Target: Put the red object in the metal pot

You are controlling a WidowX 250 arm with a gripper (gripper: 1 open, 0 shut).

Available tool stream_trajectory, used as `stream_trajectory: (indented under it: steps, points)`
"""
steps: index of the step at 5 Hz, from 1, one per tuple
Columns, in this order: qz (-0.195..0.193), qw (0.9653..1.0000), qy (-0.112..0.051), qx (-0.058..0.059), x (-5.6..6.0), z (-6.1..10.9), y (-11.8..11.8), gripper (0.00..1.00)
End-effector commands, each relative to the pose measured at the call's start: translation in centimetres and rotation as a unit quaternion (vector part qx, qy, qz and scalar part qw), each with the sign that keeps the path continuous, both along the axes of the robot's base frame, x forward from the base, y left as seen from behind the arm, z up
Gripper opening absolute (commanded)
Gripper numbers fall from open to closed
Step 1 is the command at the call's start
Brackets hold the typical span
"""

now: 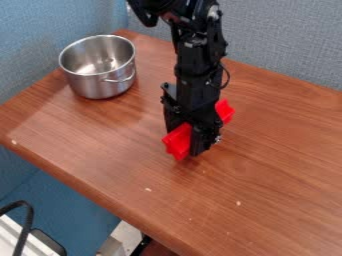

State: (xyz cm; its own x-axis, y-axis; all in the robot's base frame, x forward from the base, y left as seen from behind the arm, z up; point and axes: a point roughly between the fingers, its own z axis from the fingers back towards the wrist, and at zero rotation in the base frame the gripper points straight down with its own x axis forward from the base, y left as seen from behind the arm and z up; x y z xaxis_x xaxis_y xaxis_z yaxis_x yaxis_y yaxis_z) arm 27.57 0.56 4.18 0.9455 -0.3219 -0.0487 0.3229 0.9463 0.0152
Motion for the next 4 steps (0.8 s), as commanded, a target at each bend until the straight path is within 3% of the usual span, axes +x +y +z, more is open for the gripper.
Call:
stream_trajectory:
  steps: [1,2,4]
  points:
    - [0.007,0.999,-0.044,0.005,1.23,2.53,-0.53,0.0]
    - [0.029,0.9985,-0.044,0.01,1.36,2.96,-0.52,0.0]
    - [0.021,0.9987,-0.043,0.016,1.1,2.73,-0.65,0.0]
